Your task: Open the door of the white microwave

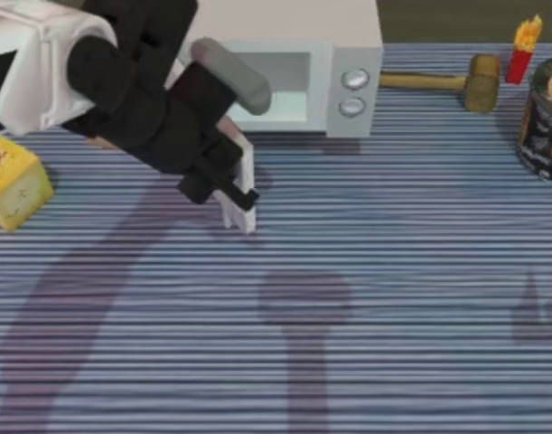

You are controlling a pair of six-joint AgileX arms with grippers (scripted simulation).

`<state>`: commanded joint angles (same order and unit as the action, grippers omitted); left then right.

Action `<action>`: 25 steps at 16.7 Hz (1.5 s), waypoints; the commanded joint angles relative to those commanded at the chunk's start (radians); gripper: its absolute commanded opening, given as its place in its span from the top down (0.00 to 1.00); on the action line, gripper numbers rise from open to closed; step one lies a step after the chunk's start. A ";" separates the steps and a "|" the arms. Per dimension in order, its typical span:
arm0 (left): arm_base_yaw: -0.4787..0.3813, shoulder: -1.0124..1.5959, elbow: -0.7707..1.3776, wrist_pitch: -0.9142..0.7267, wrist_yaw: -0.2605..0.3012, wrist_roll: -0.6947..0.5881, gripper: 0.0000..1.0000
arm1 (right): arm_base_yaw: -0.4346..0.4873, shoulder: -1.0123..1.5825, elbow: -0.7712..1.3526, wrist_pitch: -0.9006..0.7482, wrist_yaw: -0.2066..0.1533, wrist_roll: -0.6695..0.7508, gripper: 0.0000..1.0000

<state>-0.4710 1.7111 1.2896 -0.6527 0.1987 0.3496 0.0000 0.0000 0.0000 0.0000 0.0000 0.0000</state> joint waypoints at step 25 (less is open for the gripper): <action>0.035 -0.018 -0.020 -0.016 0.040 0.081 1.00 | 0.000 0.000 0.000 0.000 0.000 0.000 0.00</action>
<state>-0.4364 1.6933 1.2693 -0.6686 0.2388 0.4310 0.0000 0.0000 0.0000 0.0000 0.0000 0.0000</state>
